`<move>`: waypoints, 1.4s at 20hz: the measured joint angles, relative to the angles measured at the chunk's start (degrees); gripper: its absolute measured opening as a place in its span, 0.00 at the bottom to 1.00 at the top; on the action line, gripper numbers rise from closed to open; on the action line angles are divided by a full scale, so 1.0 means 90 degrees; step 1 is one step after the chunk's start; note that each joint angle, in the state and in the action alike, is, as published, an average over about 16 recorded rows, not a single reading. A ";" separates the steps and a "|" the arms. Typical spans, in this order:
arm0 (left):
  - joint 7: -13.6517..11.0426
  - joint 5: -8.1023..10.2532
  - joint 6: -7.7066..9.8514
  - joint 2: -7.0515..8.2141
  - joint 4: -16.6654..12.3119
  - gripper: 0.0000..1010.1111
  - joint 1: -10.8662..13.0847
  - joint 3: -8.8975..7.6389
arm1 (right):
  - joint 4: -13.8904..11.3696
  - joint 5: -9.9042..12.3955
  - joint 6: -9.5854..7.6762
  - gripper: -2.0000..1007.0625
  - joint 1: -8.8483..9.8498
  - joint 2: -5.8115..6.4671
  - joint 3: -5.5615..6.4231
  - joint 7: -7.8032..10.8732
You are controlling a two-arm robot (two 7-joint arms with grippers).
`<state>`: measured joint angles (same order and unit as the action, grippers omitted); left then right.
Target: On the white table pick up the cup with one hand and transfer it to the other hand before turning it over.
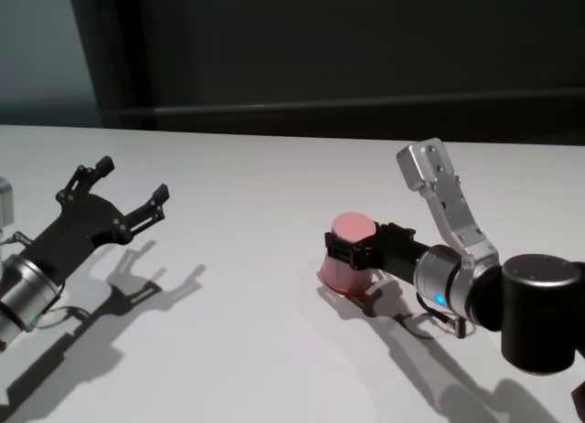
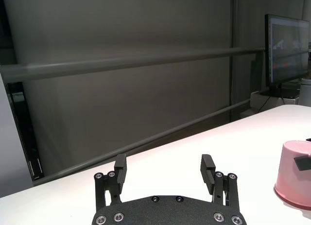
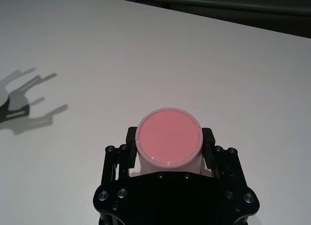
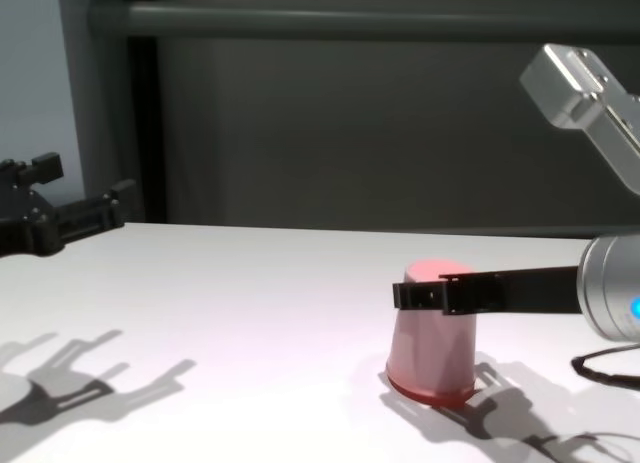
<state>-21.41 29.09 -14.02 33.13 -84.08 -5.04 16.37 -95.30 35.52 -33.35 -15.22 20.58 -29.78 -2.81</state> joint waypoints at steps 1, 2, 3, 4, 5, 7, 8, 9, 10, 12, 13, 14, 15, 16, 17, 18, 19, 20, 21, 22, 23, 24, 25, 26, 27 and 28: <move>0.0000 0.0000 0.0000 0.0000 0.0000 0.99 0.0000 0.0000 | 0.0004 -0.0012 -0.0017 0.76 0.0008 -0.0008 0.0008 0.0000; 0.0000 0.0000 0.0000 0.0000 0.0000 0.99 0.0000 0.0000 | 0.0009 -0.0023 -0.0032 0.76 0.0015 -0.0015 0.0016 0.0000; 0.0000 0.0000 0.0000 0.0000 0.0000 0.99 0.0000 0.0000 | 0.0013 -0.0033 -0.0046 0.76 0.0022 -0.0022 0.0022 0.0000; 0.0000 0.0000 0.0000 0.0000 0.0000 0.99 0.0000 0.0000 | 0.0018 -0.0042 -0.0059 0.76 0.0028 -0.0028 0.0027 0.0000; 0.0000 0.0000 0.0000 0.0000 0.0000 0.99 0.0000 0.0000 | 0.0022 -0.0051 -0.0070 0.76 0.0033 -0.0033 0.0031 0.0000; 0.0000 0.0000 0.0000 0.0000 0.0000 0.99 0.0000 0.0000 | 0.0031 -0.0064 -0.0090 0.76 0.0041 -0.0043 0.0038 -0.0002; 0.0000 0.0000 0.0000 0.0000 0.0000 0.99 0.0000 0.0000 | 0.0035 -0.0067 -0.0099 0.76 0.0044 -0.0047 0.0042 -0.0003; 0.0000 0.0000 0.0000 0.0000 0.0000 0.99 0.0000 0.0000 | 0.0039 -0.0069 -0.0108 0.77 0.0047 -0.0051 0.0045 -0.0004; 0.0000 0.0000 0.0000 0.0000 0.0000 0.99 0.0000 0.0000 | 0.0043 -0.0070 -0.0115 0.77 0.0050 -0.0054 0.0048 -0.0005; 0.0000 0.0000 0.0000 0.0000 0.0000 0.99 0.0000 0.0000 | 0.0048 -0.0069 -0.0126 0.79 0.0052 -0.0058 0.0051 -0.0008; 0.0000 0.0000 0.0000 0.0000 0.0000 0.99 0.0000 0.0000 | 0.0049 -0.0069 -0.0128 0.80 0.0052 -0.0058 0.0050 -0.0009; 0.0000 0.0000 0.0000 0.0000 0.0000 0.99 0.0000 0.0000 | 0.0050 -0.0068 -0.0128 0.81 0.0052 -0.0056 0.0049 -0.0010; 0.0000 0.0000 0.0000 0.0000 0.0000 0.99 0.0000 0.0000 | 0.0050 -0.0068 -0.0128 0.82 0.0053 -0.0054 0.0048 -0.0010; 0.0000 0.0000 0.0000 0.0000 0.0000 0.99 0.0000 0.0000 | 0.0050 -0.0067 -0.0128 0.84 0.0053 -0.0052 0.0047 -0.0011; 0.0000 0.0000 0.0000 0.0000 0.0000 0.99 0.0000 0.0000 | 0.0049 -0.0067 -0.0127 0.85 0.0053 -0.0050 0.0045 -0.0012; 0.0000 0.0000 0.0000 0.0000 0.0000 0.99 0.0000 0.0000 | 0.0049 -0.0066 -0.0127 0.87 0.0053 -0.0048 0.0044 -0.0012; 0.0000 0.0000 0.0000 0.0000 0.0000 0.99 0.0000 0.0000 | 0.0049 -0.0065 -0.0126 0.88 0.0053 -0.0046 0.0043 -0.0013; 0.0000 0.0000 0.0000 0.0000 0.0000 0.99 0.0000 0.0000 | 0.0049 -0.0065 -0.0125 0.89 0.0054 -0.0045 0.0042 -0.0013; 0.0000 0.0000 0.0000 0.0000 0.0000 0.99 0.0000 0.0000 | 0.0049 -0.0065 -0.0124 0.91 0.0054 -0.0043 0.0041 -0.0014; 0.0000 0.0000 0.0000 0.0000 0.0000 0.99 0.0000 0.0000 | 0.0049 -0.0064 -0.0123 0.92 0.0054 -0.0042 0.0040 -0.0015; 0.0000 0.0000 0.0000 0.0000 0.0000 0.99 0.0000 0.0000 | 0.0048 -0.0064 -0.0121 0.94 0.0054 -0.0041 0.0039 -0.0015; 0.0000 0.0000 0.0000 0.0000 0.0000 0.99 0.0000 0.0000 | 0.0048 -0.0063 -0.0119 0.95 0.0053 -0.0039 0.0038 -0.0015; 0.0000 0.0000 0.0000 0.0000 0.0000 0.99 0.0000 0.0000 | 0.0047 -0.0063 -0.0117 0.96 0.0053 -0.0039 0.0038 -0.0015; 0.0000 0.0000 0.0000 0.0000 0.0000 0.99 0.0000 0.0000 | 0.0046 -0.0063 -0.0115 0.97 0.0053 -0.0038 0.0037 -0.0015; 0.0000 0.0000 0.0000 0.0000 0.0000 0.99 0.0000 0.0000 | 0.0045 -0.0062 -0.0112 0.98 0.0053 -0.0037 0.0037 -0.0015; 0.0000 0.0000 0.0000 0.0000 0.0000 0.99 0.0000 0.0000 | 0.0044 -0.0062 -0.0110 0.99 0.0052 -0.0036 0.0036 -0.0015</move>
<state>-21.41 29.09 -14.02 33.13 -84.08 -5.04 16.37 -94.90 34.96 -34.34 -14.75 20.25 -29.45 -2.94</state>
